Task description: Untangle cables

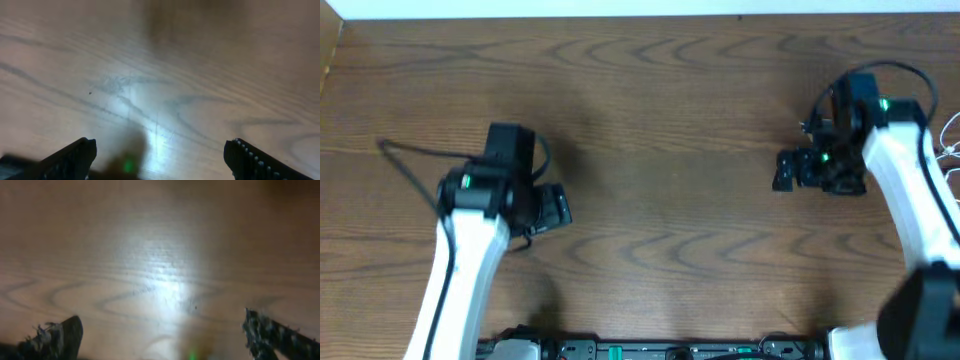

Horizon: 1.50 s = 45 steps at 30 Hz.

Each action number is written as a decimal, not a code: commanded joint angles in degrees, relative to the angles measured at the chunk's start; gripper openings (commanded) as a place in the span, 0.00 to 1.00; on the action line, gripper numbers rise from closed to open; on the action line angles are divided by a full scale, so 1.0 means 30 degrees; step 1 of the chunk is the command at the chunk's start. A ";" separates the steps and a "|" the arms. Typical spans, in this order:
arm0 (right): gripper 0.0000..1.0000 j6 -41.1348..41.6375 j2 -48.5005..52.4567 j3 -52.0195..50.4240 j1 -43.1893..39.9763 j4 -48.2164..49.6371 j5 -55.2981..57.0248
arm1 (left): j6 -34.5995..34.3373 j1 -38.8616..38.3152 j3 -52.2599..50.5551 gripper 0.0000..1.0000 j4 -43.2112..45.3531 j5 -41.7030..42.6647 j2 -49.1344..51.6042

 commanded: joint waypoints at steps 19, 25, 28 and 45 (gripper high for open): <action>0.99 0.0474 -1.9577 -0.8444 0.0080 0.3402 0.0204 | 0.0911 -0.0058 -0.4750 0.86 0.3359 0.0816 -1.6058; 0.99 0.0481 -1.9649 -0.8444 0.0080 0.1246 0.0204 | 0.0903 -0.0058 -0.4750 0.87 0.3351 0.0816 -1.6050; 0.99 0.0474 -1.9642 -0.8444 0.0080 0.0335 0.0204 | 0.0911 -0.0058 -0.4750 0.87 0.3351 0.0816 -1.6050; 0.99 0.0481 -1.9737 -0.8524 0.0080 0.0138 0.0204 | 0.0911 -0.0058 -0.4750 0.87 0.3351 0.0816 -1.6050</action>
